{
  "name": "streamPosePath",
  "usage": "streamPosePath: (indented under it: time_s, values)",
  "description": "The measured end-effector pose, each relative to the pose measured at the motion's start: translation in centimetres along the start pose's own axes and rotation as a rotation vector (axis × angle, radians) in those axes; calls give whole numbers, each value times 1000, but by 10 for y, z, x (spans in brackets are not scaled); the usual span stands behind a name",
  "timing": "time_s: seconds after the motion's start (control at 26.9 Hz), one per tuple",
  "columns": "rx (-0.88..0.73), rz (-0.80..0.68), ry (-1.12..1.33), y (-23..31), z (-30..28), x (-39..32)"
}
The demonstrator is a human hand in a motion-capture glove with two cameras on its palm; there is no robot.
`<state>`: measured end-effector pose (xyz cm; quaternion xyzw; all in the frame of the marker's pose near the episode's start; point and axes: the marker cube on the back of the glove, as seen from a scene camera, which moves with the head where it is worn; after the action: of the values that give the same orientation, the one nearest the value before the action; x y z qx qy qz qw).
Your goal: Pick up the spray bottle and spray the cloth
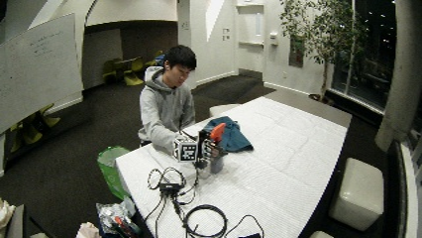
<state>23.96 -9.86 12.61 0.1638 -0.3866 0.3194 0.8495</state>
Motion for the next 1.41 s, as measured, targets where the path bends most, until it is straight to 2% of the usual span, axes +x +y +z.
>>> streamPosePath:
  time_s: [0.19, 0.45, 0.89, 1.19, 1.41]
  values:
    - [1, -16, -6, 0, 4, -3]
    - [-6, 13, -140, 12, 5, -10]
    - [-291, 95, -144, 10, 15, -24]
    - [-275, -37, -3, 11, 27, -48]
    - [-467, -261, 354, 28, 49, -115]
